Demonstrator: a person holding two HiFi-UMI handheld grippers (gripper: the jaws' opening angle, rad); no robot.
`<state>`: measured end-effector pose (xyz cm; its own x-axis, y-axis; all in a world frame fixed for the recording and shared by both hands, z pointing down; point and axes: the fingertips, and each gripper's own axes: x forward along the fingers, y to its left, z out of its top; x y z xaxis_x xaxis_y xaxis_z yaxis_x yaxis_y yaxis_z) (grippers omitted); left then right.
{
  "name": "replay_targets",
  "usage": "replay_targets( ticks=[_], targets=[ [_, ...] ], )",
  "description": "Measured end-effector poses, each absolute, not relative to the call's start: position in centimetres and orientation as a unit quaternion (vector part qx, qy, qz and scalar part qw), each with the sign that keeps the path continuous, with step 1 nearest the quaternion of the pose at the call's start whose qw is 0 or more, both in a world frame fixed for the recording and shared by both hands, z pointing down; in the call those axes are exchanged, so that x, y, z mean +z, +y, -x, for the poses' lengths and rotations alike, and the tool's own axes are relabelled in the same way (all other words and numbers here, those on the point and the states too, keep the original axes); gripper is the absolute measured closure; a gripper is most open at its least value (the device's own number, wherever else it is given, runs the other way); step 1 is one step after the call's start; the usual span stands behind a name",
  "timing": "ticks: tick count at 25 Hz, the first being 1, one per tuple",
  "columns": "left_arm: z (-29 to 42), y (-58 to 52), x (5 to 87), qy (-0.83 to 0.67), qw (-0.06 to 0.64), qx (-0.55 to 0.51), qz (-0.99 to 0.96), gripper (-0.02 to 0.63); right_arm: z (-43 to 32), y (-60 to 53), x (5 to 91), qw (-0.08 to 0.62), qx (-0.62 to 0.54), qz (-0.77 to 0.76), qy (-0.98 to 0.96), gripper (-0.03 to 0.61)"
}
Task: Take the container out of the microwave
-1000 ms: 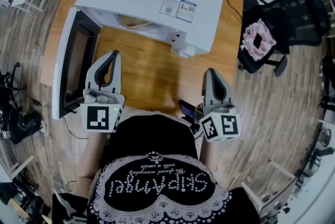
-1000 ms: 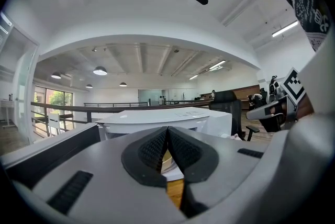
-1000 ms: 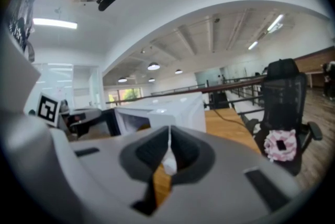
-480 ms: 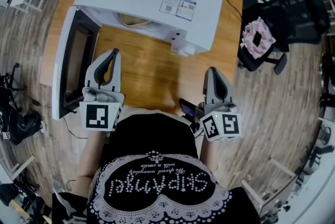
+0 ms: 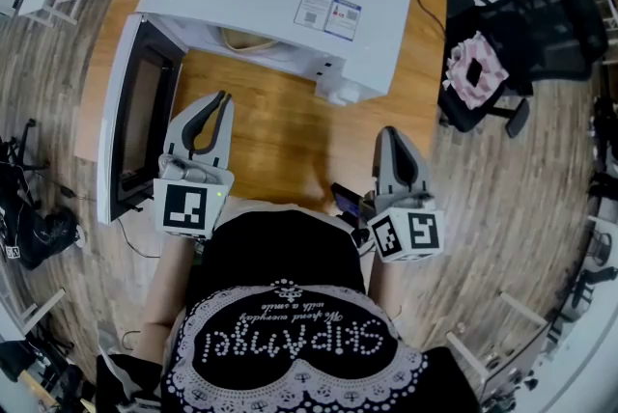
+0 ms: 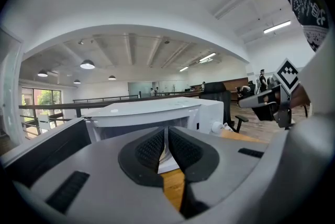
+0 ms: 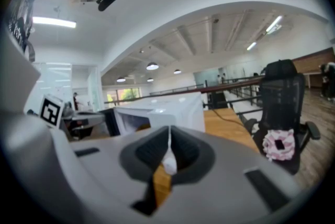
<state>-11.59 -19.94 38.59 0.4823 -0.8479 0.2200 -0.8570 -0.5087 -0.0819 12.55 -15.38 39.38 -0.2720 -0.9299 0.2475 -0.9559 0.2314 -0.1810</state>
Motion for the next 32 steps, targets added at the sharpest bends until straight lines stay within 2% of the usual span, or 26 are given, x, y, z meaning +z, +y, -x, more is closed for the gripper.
replay_targets(
  ticks=[1, 3, 10, 32],
  targets=[
    [11.4, -20.0, 39.0, -0.491, 0.017, 0.13, -0.861, 0.578, -12.4, -15.4, 39.4, 0.043, 0.15, -0.6, -0.784, 0.545],
    [11.0, -20.1, 39.8, -0.481, 0.004, 0.163, -0.862, 0.512, -12.1, -15.3, 39.5, 0.042, 0.152, -0.598, -0.786, 0.545],
    [10.2, -22.0, 41.8, -0.442, -0.045, 0.236, -0.864, 0.457, -11.6, -15.1, 40.0, 0.035, 0.161, -0.593, -0.788, 0.545],
    [8.3, -31.2, 52.3, -0.321, -0.085, 0.425, -0.842, 0.431, -12.8, -15.1, 41.3, 0.034, 0.184, -0.605, -0.773, 0.545]
  ],
)
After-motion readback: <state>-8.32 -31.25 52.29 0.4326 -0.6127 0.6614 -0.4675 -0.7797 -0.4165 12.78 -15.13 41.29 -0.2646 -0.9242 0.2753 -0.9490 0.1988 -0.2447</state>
